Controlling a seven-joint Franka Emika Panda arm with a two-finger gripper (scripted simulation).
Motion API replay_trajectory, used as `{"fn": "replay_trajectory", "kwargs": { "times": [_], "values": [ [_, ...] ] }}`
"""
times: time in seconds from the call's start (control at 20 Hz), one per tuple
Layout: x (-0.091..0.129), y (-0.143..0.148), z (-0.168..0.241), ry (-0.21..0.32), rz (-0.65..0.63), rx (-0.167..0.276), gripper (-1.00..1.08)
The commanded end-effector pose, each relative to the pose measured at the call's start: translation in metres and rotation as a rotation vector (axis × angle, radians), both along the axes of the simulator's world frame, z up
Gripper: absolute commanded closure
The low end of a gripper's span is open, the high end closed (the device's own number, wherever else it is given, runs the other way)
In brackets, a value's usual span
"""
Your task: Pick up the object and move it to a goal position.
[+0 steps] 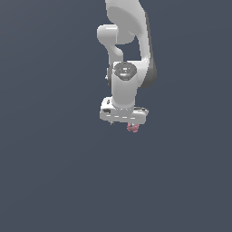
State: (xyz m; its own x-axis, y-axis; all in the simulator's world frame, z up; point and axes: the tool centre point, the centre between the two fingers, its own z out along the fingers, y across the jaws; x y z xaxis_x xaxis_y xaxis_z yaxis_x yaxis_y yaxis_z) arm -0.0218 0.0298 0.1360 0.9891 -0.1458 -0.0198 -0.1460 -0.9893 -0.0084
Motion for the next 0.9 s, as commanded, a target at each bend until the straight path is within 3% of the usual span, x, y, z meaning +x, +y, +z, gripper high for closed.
{"fn": "replay_trajectory", "kwargs": {
  "times": [0.0,0.4,0.85],
  "values": [
    [-0.008,0.013,-0.008,-0.002,-0.029,-0.003,-0.92],
    [-0.040,0.051,-0.032,-0.011,-0.129,-0.010,-0.92],
    [-0.060,0.071,-0.045,-0.017,-0.187,-0.013,-0.92]
  ]
}}
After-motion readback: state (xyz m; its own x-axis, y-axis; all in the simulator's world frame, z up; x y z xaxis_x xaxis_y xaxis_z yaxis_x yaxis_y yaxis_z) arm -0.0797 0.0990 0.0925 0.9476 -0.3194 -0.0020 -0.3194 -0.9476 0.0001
